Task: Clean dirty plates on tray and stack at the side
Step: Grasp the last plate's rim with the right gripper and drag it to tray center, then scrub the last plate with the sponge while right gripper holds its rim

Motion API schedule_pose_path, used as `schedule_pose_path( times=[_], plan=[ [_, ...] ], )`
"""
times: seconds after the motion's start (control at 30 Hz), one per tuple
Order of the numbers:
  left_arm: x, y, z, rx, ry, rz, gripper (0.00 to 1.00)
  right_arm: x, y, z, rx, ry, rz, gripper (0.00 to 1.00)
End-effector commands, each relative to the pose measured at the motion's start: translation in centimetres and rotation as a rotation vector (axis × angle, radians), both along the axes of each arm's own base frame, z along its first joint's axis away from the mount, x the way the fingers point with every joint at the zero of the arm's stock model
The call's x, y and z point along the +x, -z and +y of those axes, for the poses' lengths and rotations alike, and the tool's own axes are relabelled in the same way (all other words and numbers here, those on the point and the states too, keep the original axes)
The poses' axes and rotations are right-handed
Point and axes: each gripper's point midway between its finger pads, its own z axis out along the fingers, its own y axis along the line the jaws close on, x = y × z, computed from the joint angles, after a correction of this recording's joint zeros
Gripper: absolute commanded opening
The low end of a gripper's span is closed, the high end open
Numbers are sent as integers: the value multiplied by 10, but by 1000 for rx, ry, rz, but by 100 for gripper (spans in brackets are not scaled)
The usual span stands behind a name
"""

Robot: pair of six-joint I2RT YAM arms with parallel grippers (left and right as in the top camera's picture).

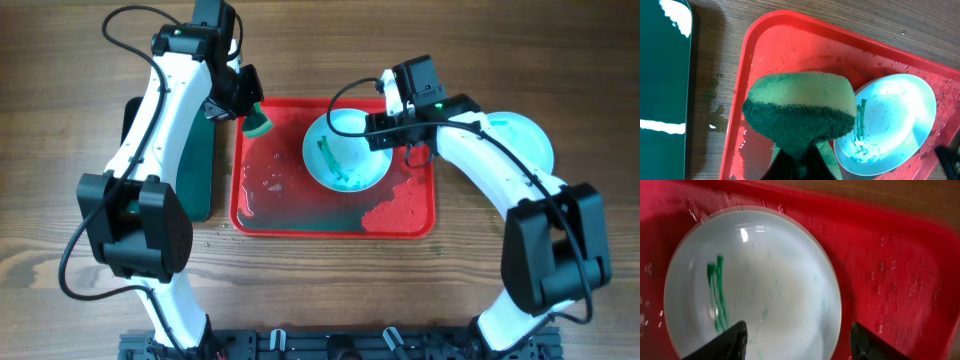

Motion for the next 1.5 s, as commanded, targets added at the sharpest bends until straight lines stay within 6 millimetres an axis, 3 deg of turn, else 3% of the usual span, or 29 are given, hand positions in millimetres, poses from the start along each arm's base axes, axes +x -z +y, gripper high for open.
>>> schedule_pose_path(
  times=[0.0,0.2,0.27,0.33,0.4,0.43,0.57,0.73,0.83,0.93,1.0,1.17,1.33,1.47],
  plan=[
    [-1,-1,-2,-8,19,-3,4,10,31,0,-45,-56,9,65],
    [-1,-1,-2,-8,19,-3,4,15,64,-4,-78,-21,41,60],
    [-1,-1,-2,-8,19,-3,4,11,68,-5,-82,-19,59,45],
    [-1,-1,-2,-9,19,-3,4,4,70,-8,-82,6,97,21],
    [-1,-1,-2,-8,19,-4,4,-9,71,-9,-70,42,171,6],
    [0,-1,-2,-9,19,-7,4,-18,70,-8,-56,61,222,4],
    [2,-2,-2,-6,18,-15,4,-37,65,-3,-9,130,347,4],
    [2,-1,-1,1,17,-16,4,-48,59,8,70,179,429,4],
    [2,-1,-1,1,17,-15,4,-45,54,19,148,248,461,4],
    [2,-1,-1,1,18,-14,4,-35,46,45,285,281,459,4],
    [-1,4,-3,3,24,-3,4,-29,48,59,284,287,416,4],
    [-10,44,-12,16,93,5,4,-39,63,80,252,236,422,4],
    [-18,86,-31,39,270,-51,4,-39,63,80,252,232,420,4],
    [-24,114,-28,87,279,-71,4,-39,63,80,253,227,417,4]
  ],
)
